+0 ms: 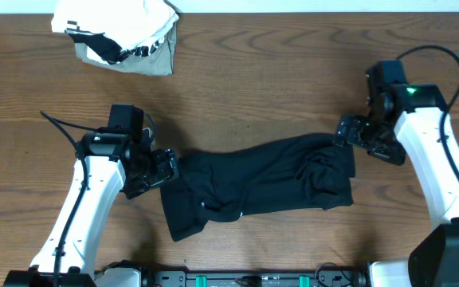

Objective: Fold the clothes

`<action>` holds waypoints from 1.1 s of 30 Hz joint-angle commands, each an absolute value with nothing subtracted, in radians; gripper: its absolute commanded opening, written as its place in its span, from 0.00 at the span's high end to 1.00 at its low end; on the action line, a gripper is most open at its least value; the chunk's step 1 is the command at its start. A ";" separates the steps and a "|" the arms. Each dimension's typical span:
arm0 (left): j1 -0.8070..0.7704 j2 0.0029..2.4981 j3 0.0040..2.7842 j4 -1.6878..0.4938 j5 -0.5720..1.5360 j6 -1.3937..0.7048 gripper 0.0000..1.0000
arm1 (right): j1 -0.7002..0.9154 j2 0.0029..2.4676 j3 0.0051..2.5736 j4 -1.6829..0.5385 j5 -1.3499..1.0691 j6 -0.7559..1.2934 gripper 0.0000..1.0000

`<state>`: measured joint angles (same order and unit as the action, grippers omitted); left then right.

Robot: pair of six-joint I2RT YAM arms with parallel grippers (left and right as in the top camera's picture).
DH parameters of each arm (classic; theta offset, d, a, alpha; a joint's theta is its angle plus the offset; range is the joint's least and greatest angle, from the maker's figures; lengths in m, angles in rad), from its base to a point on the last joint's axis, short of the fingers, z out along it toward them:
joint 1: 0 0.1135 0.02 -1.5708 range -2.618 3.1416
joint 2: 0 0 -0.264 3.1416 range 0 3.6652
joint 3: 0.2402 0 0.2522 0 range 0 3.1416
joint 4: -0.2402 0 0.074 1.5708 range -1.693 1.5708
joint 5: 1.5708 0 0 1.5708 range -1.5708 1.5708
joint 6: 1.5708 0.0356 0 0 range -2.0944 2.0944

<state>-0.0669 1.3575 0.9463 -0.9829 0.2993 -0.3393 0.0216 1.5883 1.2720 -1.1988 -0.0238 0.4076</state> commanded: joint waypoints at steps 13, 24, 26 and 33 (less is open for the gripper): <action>-0.063 1.351 0.953 -0.987 0.286 -0.326 0.16 | -0.052 1.583 0.995 -0.936 -0.354 0.329 0.02; -0.063 1.351 0.953 -0.987 0.286 -0.325 0.16 | -0.051 1.583 0.985 -0.850 -0.390 0.368 0.67; -0.063 1.351 0.953 -0.987 0.286 -0.325 0.16 | -0.051 1.583 0.985 -0.831 -0.418 0.374 0.79; -0.063 1.351 0.953 -0.987 0.286 -0.325 0.16 | -0.046 1.583 0.985 -0.762 -0.508 0.417 0.99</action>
